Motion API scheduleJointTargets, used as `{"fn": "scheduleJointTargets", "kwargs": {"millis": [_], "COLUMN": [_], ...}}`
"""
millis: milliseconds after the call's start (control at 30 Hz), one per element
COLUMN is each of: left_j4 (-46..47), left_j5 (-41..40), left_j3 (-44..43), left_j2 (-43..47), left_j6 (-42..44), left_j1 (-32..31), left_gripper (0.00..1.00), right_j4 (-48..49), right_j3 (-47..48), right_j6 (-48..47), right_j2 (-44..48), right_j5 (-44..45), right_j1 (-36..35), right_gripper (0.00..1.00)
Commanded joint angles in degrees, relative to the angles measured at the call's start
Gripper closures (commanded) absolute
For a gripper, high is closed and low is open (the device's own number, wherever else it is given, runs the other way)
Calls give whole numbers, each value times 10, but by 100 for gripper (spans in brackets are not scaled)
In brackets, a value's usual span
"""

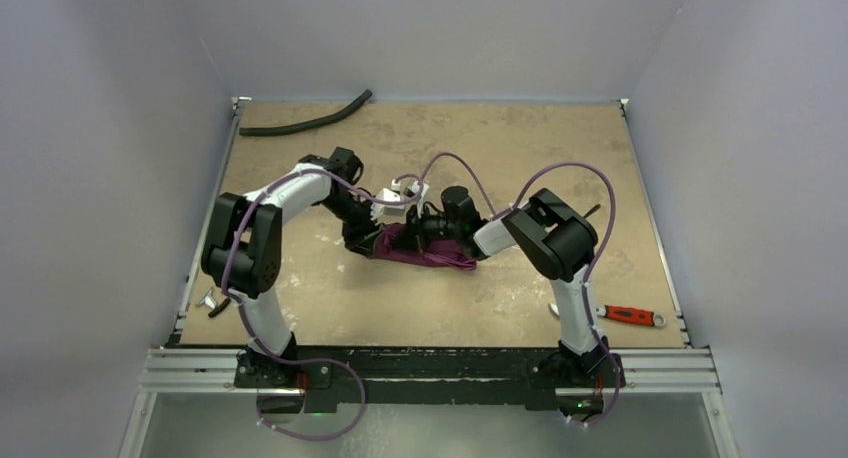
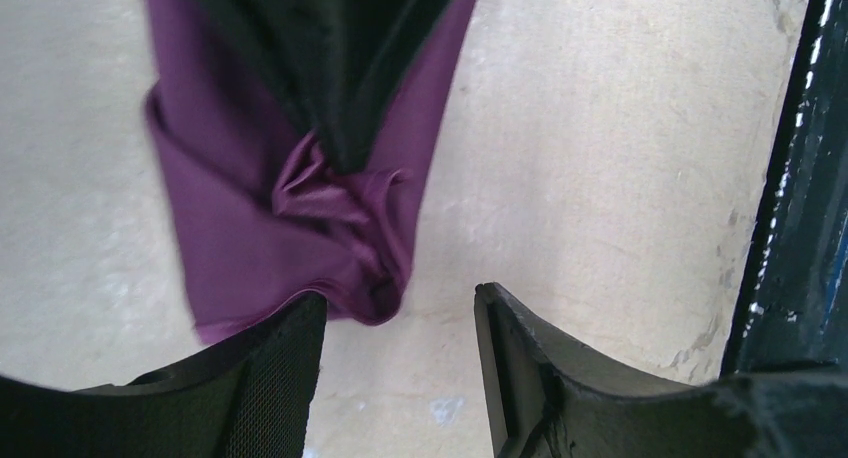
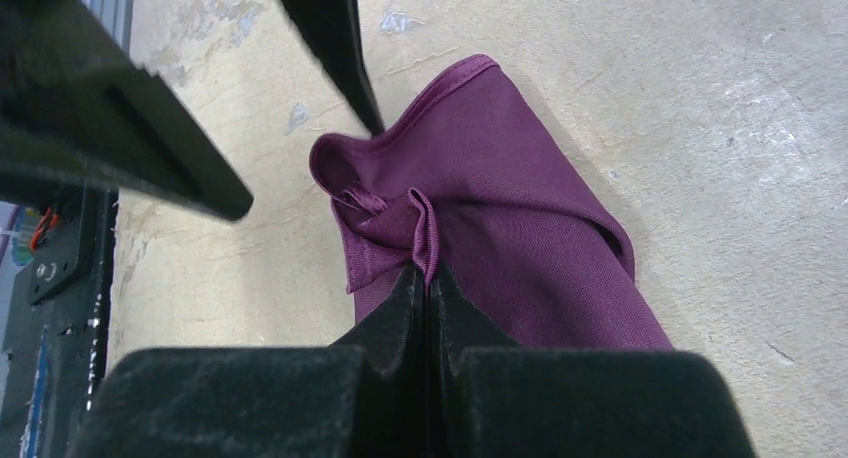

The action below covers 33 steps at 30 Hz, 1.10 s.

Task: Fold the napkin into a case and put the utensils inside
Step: Fold the 2/3-rectangle-folded napkin at the center of the board.

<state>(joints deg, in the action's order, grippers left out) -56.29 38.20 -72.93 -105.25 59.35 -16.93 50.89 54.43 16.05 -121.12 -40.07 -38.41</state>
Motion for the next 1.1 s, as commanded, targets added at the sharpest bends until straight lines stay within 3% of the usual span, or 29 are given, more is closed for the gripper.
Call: {"fn": "scheduleJointTargets", "kwargs": {"millis": [0,167,367,500,633,767,1067], "left_j4": [89,163,29,38,37,41,70], "left_j5": [15,-23,11,7,9,17,23], "left_j3": [45,48,-27,-22,-31,-49,-57], "left_j2": [38,51,45,64,38,13,-24], "left_j6": [-41,-90,-44,-46,-47,-43,-14], "left_j1": [-34,-42,-42,-42,-41,-42,-44], "left_gripper": [45,46,48,47,42,21,10], "right_j4": [-45,-54,-59,-55,-56,-56,-47], "right_j3": [6,11,16,15,16,15,8], "right_j6": [-5,-11,-14,-13,-14,-15,-12], "right_j2": [-28,-33,-38,-39,-39,-37,-35], "right_j5": [-18,-29,-39,-43,-45,-46,-53], "right_j1": [5,7,9,10,10,10,10], "right_gripper": [100,100,100,100,100,100,100]}}
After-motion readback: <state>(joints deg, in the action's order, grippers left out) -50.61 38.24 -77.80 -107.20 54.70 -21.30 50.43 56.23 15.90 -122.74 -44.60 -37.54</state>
